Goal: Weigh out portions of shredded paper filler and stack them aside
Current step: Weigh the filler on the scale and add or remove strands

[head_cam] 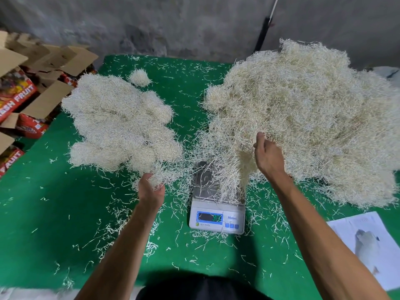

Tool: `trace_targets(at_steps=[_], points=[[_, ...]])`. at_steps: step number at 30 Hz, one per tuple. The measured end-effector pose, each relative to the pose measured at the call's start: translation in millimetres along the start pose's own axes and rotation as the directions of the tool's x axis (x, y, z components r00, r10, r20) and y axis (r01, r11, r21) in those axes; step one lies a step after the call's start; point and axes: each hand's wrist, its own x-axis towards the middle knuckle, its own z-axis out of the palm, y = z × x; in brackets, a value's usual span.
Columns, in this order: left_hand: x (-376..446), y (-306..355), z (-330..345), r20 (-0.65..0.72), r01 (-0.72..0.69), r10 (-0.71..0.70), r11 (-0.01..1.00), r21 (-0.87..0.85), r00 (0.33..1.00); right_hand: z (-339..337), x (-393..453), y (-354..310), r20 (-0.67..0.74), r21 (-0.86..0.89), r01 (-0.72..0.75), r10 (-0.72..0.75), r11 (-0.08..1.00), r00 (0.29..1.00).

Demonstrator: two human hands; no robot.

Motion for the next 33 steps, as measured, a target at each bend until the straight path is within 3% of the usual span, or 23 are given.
trace_targets(at_steps=[2,5,6,8,13,15,17,18,19,20,22,24,27,31,33], points=[[0.6,0.0,-4.9,-0.077,-0.034,0.031,0.999,-0.034,0.997,2.1,-2.1,0.6,-0.013,0.003,0.008,-0.008,1.0,1.0],[-0.4,-3.2,-8.0,-0.095,-0.021,0.033,0.992,0.122,0.995,7.5,-5.4,-3.8,-0.005,0.011,0.076,-0.076,0.997,0.997],[0.2,-3.9,-7.0,-0.117,-0.001,0.013,0.995,0.096,0.993,9.4,-7.2,-6.9,-0.002,0.02,0.12,-0.12,0.993,0.993],[0.0,-3.5,-4.4,-0.103,0.025,-0.02,0.999,0.047,0.995,14.7,-9.6,-13.5,-0.001,0.004,0.197,-0.197,0.98,0.98],[-10.9,0.9,15.2,0.016,-0.021,0.019,0.991,0.132,1.0,28.6,-11.2,-37.6,-0.044,-0.107,0.388,-0.394,0.916,0.918],[-18.4,2.5,25.1,0.129,-0.064,0.034,0.97,0.235,0.991,36.6,-16.7,-52.7,0.057,-0.108,0.505,-0.502,0.856,0.863],[-19.5,1.0,28.5,0.259,-0.107,0.026,0.946,0.306,0.966,50.6,-26.4,-68.2,0.273,-0.078,0.575,-0.537,0.814,0.798],[-25.1,-0.1,25.3,0.335,-0.195,0.049,0.888,0.417,0.941,58.8,-31.8,-75.9,0.395,-0.056,0.581,-0.516,0.812,0.76],[-33.9,2.3,26.3,0.403,-0.35,0.129,0.766,0.54,0.906,66.4,-36.9,-82.2,0.499,-0.02,0.573,-0.488,0.82,0.716],[-33.4,2.1,25.7,0.485,-0.485,0.214,0.683,0.546,0.848,72.3,-40.3,-86.6,0.565,0.036,0.555,-0.475,0.831,0.675],[-30.0,6.2,26.7,0.589,-0.527,0.198,0.714,0.461,0.784,76.2,-39.6,-90.0,0.584,0.156,0.487,-0.478,0.859,0.657],[-28.5,8.0,25.2,0.632,-0.452,0.127,0.805,0.385,0.765,69.4,-32.4,-89.8,0.541,0.222,0.381,-0.438,0.898,0.718],[-21.7,5.8,28.7,0.417,-0.188,0.071,0.951,0.247,0.906,58.6,-21.6,-92.7,0.535,0.207,0.311,-0.374,0.927,0.757],[-17.7,9.5,33.3,0.4,-0.024,-0.015,0.995,0.092,0.916,54.8,-10.6,-103.6,0.494,0.21,0.276,-0.345,0.938,0.798],[-12.1,15.3,35.0,0.394,0.164,-0.105,0.979,-0.12,0.913,52.1,-8.1,-108.1,0.488,0.243,0.232,-0.325,0.942,0.81]])
